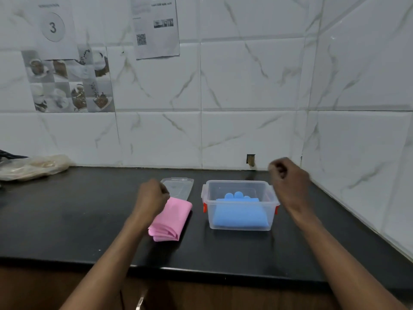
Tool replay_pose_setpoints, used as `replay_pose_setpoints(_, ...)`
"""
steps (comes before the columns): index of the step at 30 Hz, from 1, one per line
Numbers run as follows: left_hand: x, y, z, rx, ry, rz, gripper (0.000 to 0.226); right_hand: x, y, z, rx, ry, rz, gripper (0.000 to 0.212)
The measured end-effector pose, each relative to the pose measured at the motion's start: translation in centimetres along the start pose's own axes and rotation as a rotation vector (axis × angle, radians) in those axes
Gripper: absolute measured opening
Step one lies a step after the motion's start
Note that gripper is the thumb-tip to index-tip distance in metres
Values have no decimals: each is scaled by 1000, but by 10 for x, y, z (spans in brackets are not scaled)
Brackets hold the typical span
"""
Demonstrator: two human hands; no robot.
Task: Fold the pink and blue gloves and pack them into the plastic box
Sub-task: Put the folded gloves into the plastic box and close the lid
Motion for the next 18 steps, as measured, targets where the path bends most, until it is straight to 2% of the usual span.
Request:
replay_pose_setpoints(2, 8, 14, 7, 36, -45, -10, 23, -21, 17, -24, 56, -52, -164, 8)
replay_pose_setpoints(4, 23, 29, 5, 93, -85, 14, 34, -25, 33, -47, 98, -13, -208, 8)
replay_pose_setpoints(8, 57, 53, 14, 105, -225, 131, 69, -7, 45, -87, 246, 81, -102, 12)
replay_pose_setpoints(11, 67, 64, 22, 93, -176, 82, 81, 6, 49, -113, 423, 171, 26, 13)
replay_pose_setpoints(14, 65, 62, 22, 59, -203, 23, 68, 5, 52, -122, 489, 185, 46, 12)
replay_pose_setpoints(18, 64, 49, 15, 40, -402, 122, 29, 4, 53, -120, 483, 203, 57, 9)
Point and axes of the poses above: each hand's wrist, its own y-axis away from the middle knuckle, its own x-axis out of the palm, z = x × y, the point moved 9 cm from there along -y, towards the middle knuckle, and after that the axes turned 5 degrees about x, right-handed, at the moved point
